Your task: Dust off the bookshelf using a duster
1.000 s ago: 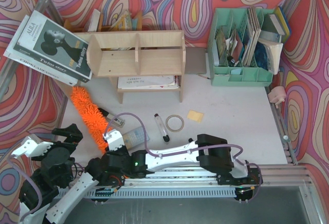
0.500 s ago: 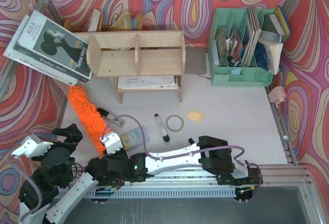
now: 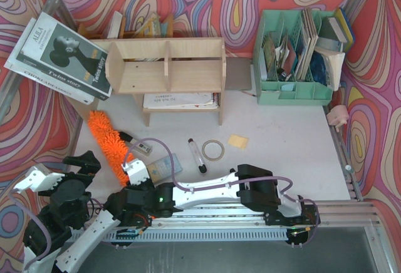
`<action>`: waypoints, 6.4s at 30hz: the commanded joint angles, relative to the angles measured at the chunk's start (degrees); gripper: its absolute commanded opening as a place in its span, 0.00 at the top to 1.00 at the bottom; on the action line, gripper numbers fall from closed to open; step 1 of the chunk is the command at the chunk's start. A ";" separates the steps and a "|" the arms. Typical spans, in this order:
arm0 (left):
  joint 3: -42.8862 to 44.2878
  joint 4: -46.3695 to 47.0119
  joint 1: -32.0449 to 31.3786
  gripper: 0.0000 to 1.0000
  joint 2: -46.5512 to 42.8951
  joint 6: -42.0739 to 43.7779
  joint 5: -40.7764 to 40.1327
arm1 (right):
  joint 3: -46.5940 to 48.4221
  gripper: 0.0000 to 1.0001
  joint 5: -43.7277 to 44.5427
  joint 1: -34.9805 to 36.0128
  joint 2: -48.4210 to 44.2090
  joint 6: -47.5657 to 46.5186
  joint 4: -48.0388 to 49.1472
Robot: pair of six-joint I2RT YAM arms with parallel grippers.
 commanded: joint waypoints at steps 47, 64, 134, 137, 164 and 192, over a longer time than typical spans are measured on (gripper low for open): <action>-0.37 -1.03 -0.16 0.02 -0.80 -0.19 -1.65 | -2.59 1.00 9.97 -1.09 -12.55 -9.35 12.43; -0.28 -1.17 -0.16 0.02 -0.86 -0.34 -1.63 | -2.47 1.00 4.34 -2.78 -1.99 -3.47 5.24; -0.46 -1.08 -0.16 0.02 -0.77 -0.34 -1.56 | 1.50 1.00 10.42 -5.11 -8.39 -16.88 16.99; -0.46 -1.08 -0.16 0.02 -0.84 -0.39 -1.65 | -0.57 1.00 9.18 -5.05 -12.16 -17.58 19.69; -0.46 -1.11 -0.16 0.02 -0.83 -0.45 -1.63 | -13.99 1.00 22.11 -2.13 -22.27 -6.49 17.47; -0.46 -1.15 -0.16 0.02 -0.81 -0.49 -1.65 | -14.59 1.00 18.05 -0.68 -20.69 -9.09 19.76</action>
